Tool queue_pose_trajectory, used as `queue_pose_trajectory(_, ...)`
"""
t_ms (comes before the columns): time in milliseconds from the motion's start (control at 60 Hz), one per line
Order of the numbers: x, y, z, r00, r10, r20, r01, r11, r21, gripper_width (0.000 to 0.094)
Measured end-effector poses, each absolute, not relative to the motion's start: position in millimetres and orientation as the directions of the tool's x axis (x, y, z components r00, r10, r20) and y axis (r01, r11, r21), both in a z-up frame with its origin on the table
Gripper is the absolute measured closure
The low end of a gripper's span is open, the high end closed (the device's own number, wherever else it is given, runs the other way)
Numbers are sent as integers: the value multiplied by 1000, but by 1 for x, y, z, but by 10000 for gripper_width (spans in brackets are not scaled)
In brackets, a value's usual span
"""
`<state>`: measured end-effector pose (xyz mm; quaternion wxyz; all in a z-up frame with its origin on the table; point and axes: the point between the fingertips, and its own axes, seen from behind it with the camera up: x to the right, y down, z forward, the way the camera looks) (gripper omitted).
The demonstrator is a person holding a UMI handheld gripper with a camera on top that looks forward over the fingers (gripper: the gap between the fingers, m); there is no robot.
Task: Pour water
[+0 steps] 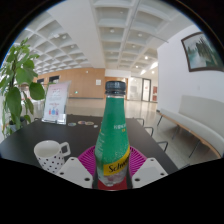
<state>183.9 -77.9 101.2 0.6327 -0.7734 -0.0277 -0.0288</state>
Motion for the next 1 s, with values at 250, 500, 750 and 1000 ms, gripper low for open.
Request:
queue_pose_trajectory(250,191,-79,69,998,-29,58,51,-205,-977,439)
queue_pose_trajectory(500,204,-115,65,992,-111,56,13,-356,-934,81)
queue_pose_trajectory(750,181,-205,123,988,-136,71,15,-376,-927,77)
queue_pose_trajectory(1000,156,-302,159,989,-138,62,7,-367,-930,80)
